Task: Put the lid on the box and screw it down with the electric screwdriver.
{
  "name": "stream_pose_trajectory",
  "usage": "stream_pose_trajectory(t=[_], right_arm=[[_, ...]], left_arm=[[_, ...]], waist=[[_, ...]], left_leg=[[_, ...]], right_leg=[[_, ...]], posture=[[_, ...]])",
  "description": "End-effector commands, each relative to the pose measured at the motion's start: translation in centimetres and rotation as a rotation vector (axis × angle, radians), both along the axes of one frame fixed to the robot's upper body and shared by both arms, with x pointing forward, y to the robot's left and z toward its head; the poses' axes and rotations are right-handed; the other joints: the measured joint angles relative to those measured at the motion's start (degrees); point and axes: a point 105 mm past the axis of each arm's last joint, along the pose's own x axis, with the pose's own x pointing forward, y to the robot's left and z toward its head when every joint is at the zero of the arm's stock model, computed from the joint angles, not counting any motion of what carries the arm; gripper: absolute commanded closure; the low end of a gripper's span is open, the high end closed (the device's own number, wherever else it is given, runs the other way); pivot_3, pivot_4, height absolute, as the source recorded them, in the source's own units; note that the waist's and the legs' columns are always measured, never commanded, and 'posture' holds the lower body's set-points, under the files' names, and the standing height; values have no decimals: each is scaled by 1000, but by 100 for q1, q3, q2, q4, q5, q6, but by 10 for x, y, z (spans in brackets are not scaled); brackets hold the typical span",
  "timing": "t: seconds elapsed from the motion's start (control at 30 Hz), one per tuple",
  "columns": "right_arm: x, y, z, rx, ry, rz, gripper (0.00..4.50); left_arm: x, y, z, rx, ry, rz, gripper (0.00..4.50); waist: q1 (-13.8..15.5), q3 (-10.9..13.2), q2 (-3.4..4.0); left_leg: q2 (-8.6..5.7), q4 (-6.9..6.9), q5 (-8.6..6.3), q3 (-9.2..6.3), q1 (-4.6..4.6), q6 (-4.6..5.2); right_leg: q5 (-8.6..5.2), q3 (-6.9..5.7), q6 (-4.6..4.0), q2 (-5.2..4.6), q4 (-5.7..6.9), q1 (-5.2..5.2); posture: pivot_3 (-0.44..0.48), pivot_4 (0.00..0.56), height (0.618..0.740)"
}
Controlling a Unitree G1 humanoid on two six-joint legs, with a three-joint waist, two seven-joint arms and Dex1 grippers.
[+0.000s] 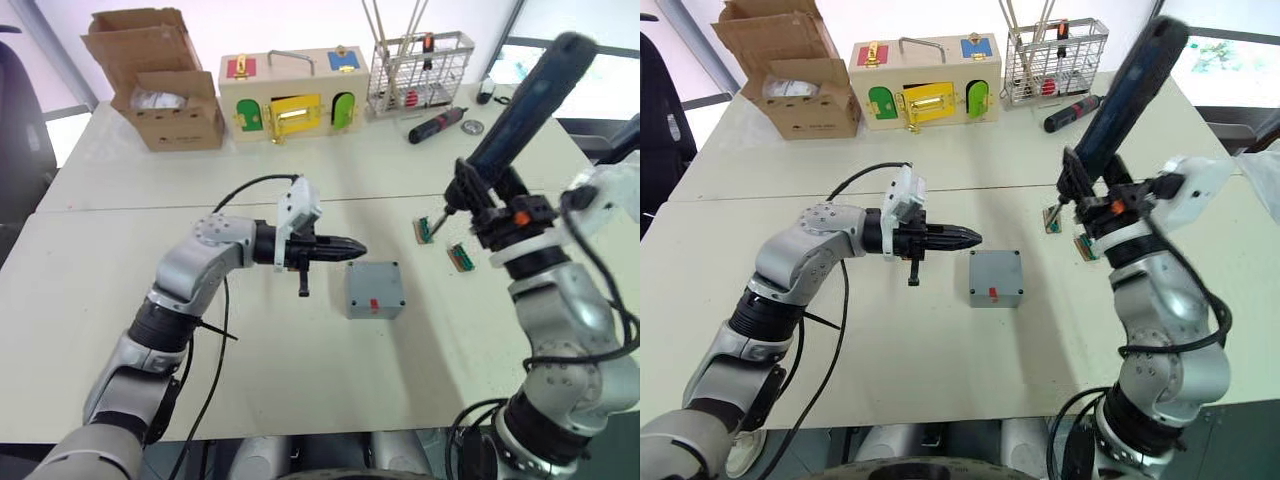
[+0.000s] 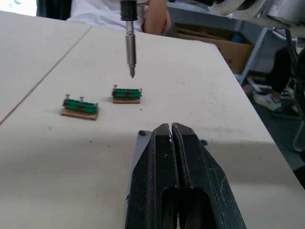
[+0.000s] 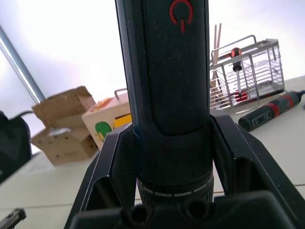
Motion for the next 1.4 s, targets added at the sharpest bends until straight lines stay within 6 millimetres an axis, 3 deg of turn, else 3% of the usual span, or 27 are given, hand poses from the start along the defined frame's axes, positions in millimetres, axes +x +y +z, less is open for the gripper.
stream_pose_trajectory(t=[0.03, 0.3, 0.43, 1.1, 1.4], right_arm=[[-15, 20, 16, -14, -125, 42, 2684], [-14, 32, 6, 19, -106, 77, 2684], [-12, 34, 2, 12, -97, 85, 2684], [-6, 25, -29, -14, -21, 72, 2684], [0, 22, -30, -11, -42, 48, 2684]], left_arm=[[-2, -3, -10, 19, -24, -7, 4500], [-10, -3, -42, 146, -58, -29, 4500], [-11, -3, -50, 171, -64, -35, 4500], [-13, -6, -49, 152, -55, -31, 4500], [-13, -4, -51, 162, -61, -25, 4500]], waist=[[-31, 0, 0], [21, 1, -1], [20, 0, -1], [10, 0, -2], [12, -1, -4]], left_leg=[[2, -1, 0, 2, 2, 0], [2, 1, 0, 0, 8, 0], [1, 2, 0, -2, 10, 1], [1, 2, -2, -2, 20, 3], [2, 2, -2, -2, 25, 3]], right_leg=[[0, 0, 0, 1, -1, 0], [-1, 1, 1, 1, -2, 10], [-1, 1, 1, 1, -3, 13], [-1, 0, 1, 1, -3, 24], [-1, 0, 1, 2, -3, 30]], posture=[[0, 150, 737], [0, 150, 737], [0, 150, 737], [0, 150, 737], [0, 150, 737]])
